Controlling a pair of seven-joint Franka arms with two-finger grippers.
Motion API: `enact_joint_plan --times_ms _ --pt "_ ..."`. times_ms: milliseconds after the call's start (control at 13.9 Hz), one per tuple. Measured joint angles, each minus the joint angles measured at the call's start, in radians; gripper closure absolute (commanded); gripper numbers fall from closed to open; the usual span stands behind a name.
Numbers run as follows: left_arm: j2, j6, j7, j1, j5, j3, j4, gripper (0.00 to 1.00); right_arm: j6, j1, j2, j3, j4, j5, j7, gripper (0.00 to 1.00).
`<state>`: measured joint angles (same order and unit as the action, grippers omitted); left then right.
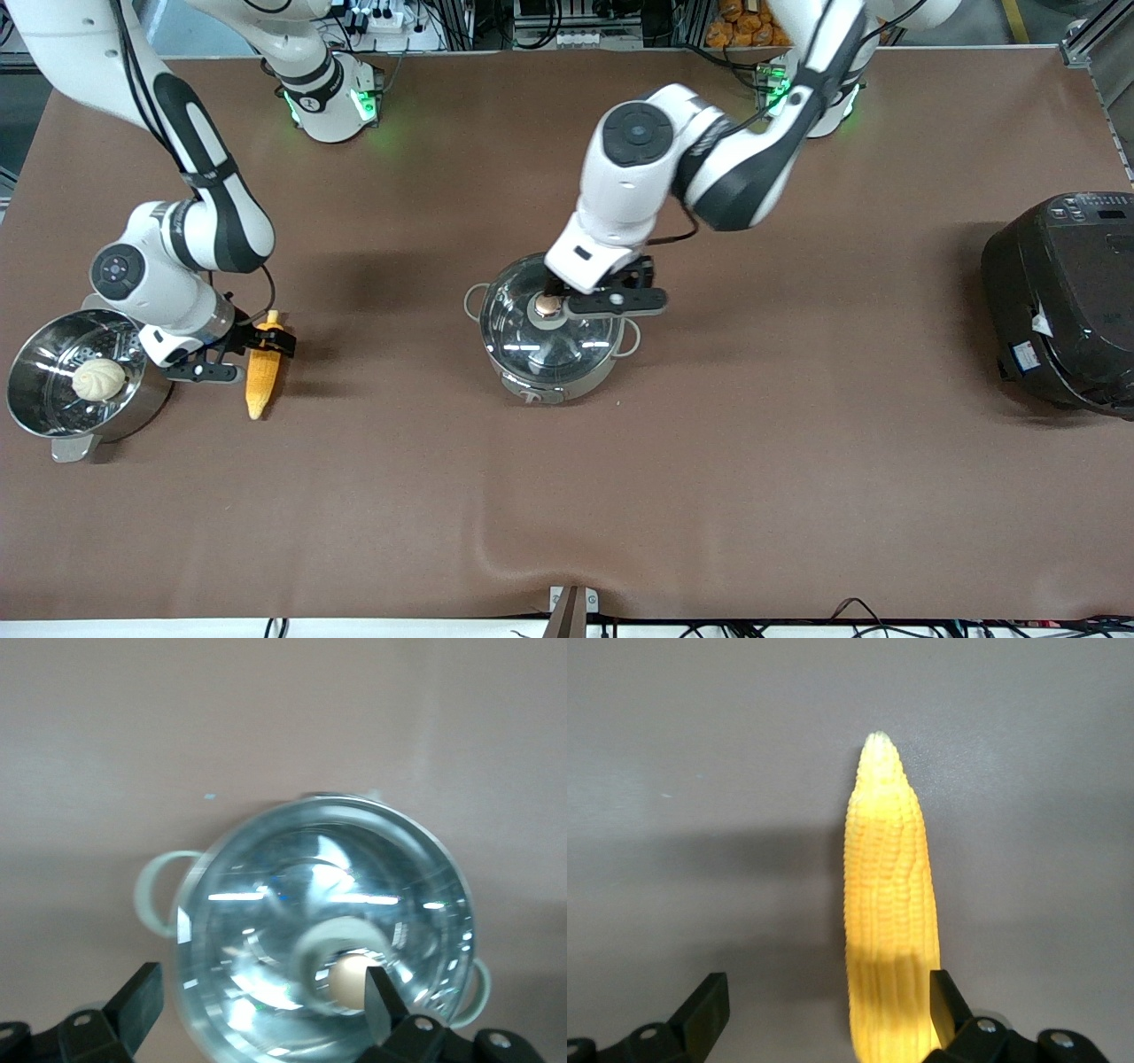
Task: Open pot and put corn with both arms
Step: 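Reach the left gripper to the lid knob while the right gripper reaches the corn, then grasp the glass lid knob with the left gripper while the right gripper grasps the corn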
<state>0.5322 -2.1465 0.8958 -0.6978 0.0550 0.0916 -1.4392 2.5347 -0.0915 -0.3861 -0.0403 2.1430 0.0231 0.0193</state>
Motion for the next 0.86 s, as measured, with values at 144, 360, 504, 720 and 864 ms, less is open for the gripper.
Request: enact_joint_plan --times_ms 144,360,504,720,864 --pt "0.066 -0.059 0.089 -0.045 0.096 -0.008 0.021 0.0 -0.003 -0.007 -0.017 0.006 -0.019 0.002 -0.038 0.0" --pt "0.135 -0.101 0.168 -0.084 0.179 -0.012 0.057 0.0 -0.005 -0.033 -0.037 0.013 -0.026 0.003 -0.086 0.1" --pt "0.151 -0.108 0.169 -0.093 0.182 -0.014 0.069 0.0 -0.005 -0.039 -0.064 0.014 -0.037 0.003 -0.09 0.34" --pt "0.153 -0.108 0.169 -0.099 0.182 -0.015 0.077 0.0 -0.005 -0.036 -0.088 0.006 -0.046 0.003 -0.09 0.79" --pt "0.153 -0.108 0.169 -0.104 0.182 -0.015 0.079 0.0 -0.013 -0.035 -0.088 0.006 -0.056 0.004 -0.09 0.9"
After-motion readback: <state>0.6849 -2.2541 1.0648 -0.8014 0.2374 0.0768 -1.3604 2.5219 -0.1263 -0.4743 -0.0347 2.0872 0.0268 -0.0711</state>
